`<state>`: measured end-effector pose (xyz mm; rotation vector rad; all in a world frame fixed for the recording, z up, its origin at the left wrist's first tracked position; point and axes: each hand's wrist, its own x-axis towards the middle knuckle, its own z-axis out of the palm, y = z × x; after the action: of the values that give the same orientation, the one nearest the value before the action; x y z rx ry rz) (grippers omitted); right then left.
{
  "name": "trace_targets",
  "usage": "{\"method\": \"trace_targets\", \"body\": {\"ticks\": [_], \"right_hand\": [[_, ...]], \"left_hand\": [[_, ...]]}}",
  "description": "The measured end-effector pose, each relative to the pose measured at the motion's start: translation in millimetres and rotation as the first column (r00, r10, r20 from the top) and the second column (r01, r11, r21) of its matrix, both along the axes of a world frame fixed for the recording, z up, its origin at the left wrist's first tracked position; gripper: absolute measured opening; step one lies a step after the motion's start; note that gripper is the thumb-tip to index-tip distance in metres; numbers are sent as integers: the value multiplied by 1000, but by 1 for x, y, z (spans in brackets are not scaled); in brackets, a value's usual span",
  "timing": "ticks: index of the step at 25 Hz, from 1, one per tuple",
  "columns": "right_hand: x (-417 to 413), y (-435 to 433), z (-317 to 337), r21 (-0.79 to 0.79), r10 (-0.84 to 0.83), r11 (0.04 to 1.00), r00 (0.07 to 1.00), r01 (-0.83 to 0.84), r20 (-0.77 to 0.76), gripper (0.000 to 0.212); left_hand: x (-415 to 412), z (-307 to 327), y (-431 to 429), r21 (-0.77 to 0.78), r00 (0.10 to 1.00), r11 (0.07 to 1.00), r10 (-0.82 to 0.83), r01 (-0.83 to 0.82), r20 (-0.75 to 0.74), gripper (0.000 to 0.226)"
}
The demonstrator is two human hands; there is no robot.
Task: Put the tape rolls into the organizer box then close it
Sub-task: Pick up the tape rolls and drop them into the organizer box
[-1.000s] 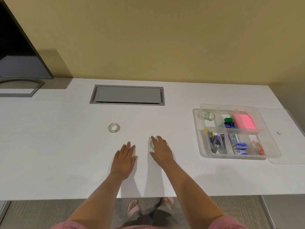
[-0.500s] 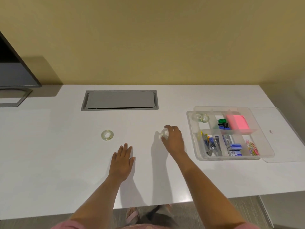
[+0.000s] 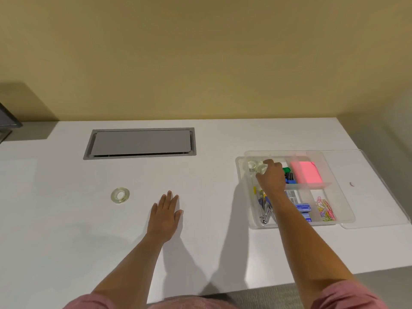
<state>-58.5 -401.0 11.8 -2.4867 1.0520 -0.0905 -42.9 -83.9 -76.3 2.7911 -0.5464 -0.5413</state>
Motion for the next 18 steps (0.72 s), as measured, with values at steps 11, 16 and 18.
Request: {"method": "trace_targets", "body": {"ticks": [11,16,18], "right_hand": [[17,-29,-30,-75,171,978,955,-194,-242,39],[20,-27,-35,-137,180,966,952,-219,-247,39],[19,-25,-34,-138,177,968,962,-209,-209,38]], "left_hand": [[18,-6,-22,1,999,999,50,-50,18,100],[18,-10,-21,-6,998,998,55,-55,35,110],[18,-9,-22,-12,998,998,55,-54,36,110]]}}
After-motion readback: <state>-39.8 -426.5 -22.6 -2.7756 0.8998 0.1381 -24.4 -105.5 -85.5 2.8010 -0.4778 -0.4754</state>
